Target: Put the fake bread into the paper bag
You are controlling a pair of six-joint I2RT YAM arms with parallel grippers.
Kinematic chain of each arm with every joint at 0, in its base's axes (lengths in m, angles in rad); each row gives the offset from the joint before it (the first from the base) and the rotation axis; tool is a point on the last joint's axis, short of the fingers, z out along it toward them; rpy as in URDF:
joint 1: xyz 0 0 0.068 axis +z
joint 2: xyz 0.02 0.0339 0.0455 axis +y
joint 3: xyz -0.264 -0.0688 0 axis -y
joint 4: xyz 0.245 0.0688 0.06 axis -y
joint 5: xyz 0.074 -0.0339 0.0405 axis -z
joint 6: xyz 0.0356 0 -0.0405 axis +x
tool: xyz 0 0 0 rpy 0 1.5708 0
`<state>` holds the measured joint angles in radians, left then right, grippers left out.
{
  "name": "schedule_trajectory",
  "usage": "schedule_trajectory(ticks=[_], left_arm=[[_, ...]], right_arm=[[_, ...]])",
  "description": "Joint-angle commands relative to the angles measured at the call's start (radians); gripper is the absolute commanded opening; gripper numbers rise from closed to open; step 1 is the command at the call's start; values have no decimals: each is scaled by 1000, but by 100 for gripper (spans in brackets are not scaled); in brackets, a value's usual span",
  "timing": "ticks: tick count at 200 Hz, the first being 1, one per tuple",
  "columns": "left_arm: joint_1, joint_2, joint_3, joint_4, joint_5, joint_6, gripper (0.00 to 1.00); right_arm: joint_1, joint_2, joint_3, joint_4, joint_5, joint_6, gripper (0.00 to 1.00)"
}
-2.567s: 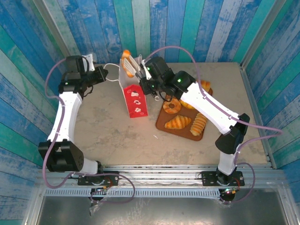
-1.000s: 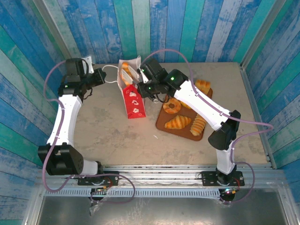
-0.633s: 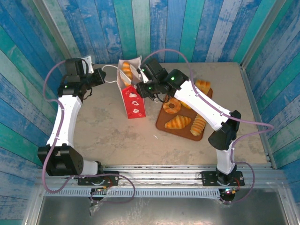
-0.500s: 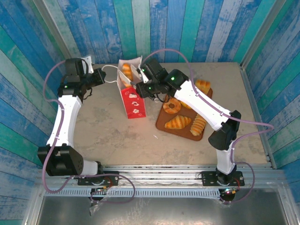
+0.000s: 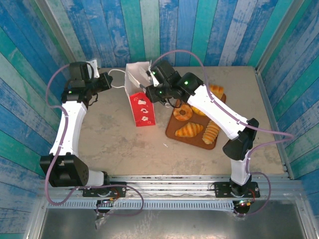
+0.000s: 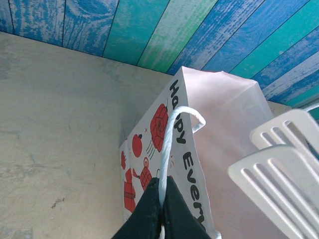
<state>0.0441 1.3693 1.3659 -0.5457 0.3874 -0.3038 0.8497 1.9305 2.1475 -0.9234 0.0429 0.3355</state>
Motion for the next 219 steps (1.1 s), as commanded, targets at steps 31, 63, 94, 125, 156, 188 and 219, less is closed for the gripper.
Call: schedule_trajectory(ticks=[31,63,94,125,156,188,219], left_arm=[[2,-56,3,27,48,-10,8],[2,-55,11,30,61,-11,21],[2,-65,25,24,63,2,49],[2,-100,32,24,27,26,73],[2,-154,7,30,-10,38,84],[2,-224,-59,48,-32,61,95],[2,-308,-148,67,-58,81,94]], right_arm=[[6,-129,55,56,-87,-21,50],[5,-187,64,66,-106,-24,50],[-8,-267,33,64,-78,-17,50],[-36,-372,-54,51,-30,3,49],[-144,-519,-228,52,-50,63,49],[-289,-667,-463,31,-65,119,49],[-390,-751,-653,-10,-93,136,48]])
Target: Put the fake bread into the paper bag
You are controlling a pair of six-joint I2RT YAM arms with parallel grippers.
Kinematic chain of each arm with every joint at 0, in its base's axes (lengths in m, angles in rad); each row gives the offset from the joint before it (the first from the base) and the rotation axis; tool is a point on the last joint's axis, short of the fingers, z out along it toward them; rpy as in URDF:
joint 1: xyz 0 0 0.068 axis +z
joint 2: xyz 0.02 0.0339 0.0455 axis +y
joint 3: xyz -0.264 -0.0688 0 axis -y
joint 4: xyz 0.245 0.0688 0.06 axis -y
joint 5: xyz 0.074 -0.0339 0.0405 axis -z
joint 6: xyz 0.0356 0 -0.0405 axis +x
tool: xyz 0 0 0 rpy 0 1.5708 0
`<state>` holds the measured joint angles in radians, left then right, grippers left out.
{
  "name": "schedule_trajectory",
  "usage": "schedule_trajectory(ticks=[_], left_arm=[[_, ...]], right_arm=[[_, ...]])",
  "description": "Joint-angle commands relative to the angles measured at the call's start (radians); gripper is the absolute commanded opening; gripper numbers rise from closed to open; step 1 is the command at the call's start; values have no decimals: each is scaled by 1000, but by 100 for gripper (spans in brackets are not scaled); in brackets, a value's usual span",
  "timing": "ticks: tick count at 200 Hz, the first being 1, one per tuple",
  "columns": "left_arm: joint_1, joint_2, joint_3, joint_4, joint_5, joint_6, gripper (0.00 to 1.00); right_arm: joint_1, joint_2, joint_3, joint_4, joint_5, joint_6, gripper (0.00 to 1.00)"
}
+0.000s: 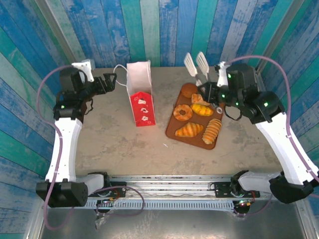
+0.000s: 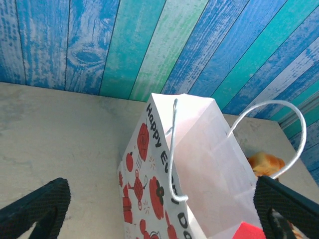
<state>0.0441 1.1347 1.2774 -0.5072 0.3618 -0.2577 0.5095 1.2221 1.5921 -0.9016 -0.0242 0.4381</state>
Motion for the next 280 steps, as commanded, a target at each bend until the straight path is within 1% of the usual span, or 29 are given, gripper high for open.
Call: schedule_trajectory(ticks=[1,27,51,66,81,109,120,157,173,217,249,280], left_arm=[[2,-77,-64,29,-34,36,94],[2,-156,-161,58,-43,16,94],[1,-226,-271,95,-51,-28,94],[1,-266,-339,117,-63,-60,94],[2,-286,-372,110,-82,-74,94],[2,-304,-405,98,-90,-91,94],[2,-311,-422,104,-87,-98,94],[2,-308,-449,117,-80,-109,94],[2,-304,-447,120,-83,-107,94],[2,-290,-435,118,-81,-100,94],[2,-283,-428,109,-78,-92,94],[2,-282,-429,105,-83,-87,94]], right_arm=[[-50,-46,-104,-33,-26,32,48],[-89,-52,-193,-95,-9,22,47],[-94,-35,-246,-111,4,5,47],[-95,-8,-265,-111,-10,-11,47],[-94,38,-273,-111,-46,-21,47],[-94,156,-263,-142,-111,-30,45],[-91,197,-263,-148,-112,-26,43],[-81,275,-297,-112,-105,-2,43],[-81,290,-328,-82,-110,20,43],[-81,296,-417,69,-171,116,44],[-81,315,-423,92,-172,140,45],[-83,301,-420,106,-171,156,46]])
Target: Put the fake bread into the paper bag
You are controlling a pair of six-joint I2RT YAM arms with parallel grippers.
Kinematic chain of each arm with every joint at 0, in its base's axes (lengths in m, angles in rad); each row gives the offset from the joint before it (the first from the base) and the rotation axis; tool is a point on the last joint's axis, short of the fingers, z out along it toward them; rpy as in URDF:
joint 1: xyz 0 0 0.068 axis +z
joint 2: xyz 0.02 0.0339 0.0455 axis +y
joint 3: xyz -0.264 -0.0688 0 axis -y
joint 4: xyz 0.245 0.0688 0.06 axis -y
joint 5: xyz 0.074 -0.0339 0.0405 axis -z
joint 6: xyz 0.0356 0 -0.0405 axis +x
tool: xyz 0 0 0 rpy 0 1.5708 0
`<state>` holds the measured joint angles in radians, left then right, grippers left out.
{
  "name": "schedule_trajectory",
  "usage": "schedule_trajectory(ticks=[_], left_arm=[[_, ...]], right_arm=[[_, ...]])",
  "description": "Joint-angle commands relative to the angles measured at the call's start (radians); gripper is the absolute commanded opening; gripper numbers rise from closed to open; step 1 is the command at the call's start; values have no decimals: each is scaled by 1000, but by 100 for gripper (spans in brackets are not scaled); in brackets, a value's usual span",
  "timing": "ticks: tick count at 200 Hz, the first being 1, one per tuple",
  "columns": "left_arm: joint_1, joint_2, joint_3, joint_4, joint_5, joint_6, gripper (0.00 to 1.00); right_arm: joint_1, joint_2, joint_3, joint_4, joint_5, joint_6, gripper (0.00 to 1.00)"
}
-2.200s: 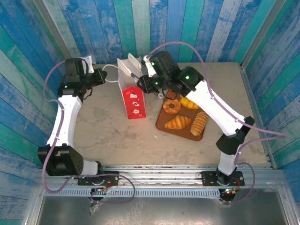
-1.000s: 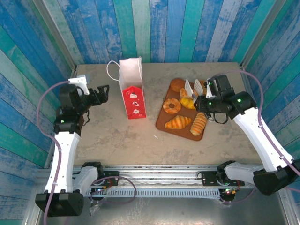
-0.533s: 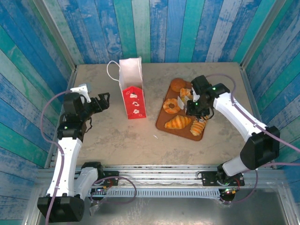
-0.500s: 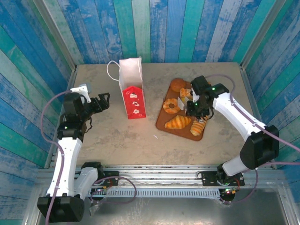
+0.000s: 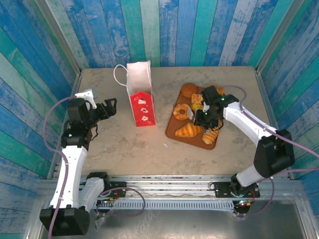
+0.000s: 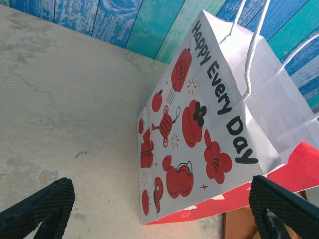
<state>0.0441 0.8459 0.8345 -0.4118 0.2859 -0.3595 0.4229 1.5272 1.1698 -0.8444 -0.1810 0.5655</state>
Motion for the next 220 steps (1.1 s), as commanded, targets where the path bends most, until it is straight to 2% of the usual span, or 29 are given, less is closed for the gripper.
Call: schedule_trajectory(ticks=[1,54,169,220], left_arm=[[2,8,13,10,-7,15,94],[2,13,15,12,-8,16,94],[1,12,22,5,-16,26,94],[2,12,23,0,-18,30,94]], right_arm=[[3,-6,2,50,-14,28,46],[-4,-29,-8,100,-66,57,46],[-6,-88,0,78,-79,62,45],[-6,-60,-33,94,-86,67,46]])
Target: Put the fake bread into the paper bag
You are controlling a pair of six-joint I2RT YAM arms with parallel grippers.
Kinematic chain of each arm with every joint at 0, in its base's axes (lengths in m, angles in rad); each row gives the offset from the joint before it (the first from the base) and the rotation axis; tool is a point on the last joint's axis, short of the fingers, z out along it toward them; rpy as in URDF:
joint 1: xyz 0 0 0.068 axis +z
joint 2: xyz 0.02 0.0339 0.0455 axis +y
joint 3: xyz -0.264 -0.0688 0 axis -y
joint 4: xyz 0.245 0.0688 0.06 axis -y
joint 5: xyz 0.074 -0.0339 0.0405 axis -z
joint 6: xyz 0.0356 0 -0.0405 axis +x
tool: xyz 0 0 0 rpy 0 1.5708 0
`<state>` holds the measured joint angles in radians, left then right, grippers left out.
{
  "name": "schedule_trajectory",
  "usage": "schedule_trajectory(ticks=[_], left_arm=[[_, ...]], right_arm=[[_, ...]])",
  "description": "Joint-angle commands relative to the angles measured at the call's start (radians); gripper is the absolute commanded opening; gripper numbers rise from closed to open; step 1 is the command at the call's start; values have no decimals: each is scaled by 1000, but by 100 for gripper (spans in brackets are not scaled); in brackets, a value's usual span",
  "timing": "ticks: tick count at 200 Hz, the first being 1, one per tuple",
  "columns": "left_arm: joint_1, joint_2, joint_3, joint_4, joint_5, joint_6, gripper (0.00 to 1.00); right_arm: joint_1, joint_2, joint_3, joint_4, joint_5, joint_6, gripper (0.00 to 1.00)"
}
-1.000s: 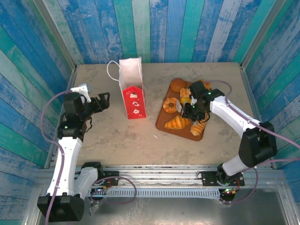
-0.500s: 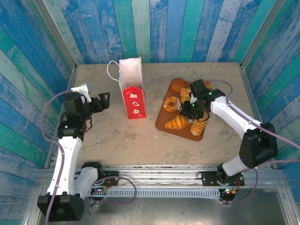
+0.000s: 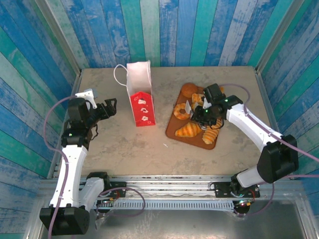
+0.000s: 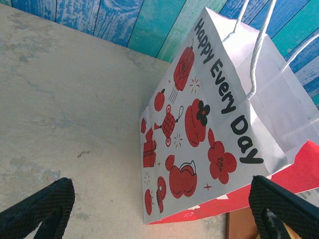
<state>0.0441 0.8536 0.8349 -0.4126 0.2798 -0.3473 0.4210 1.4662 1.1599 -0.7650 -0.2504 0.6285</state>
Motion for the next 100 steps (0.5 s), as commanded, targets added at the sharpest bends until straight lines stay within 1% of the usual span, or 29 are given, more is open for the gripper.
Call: schedule_trajectory(ticks=[1,100], left_arm=[[2,4,23,0,-12,17,94],[2,7,28,-9,-20,24,94]], right_arm=[[-4,1,-23,15,-16,5,46],[-4,61,-71,112,-26,33,46]])
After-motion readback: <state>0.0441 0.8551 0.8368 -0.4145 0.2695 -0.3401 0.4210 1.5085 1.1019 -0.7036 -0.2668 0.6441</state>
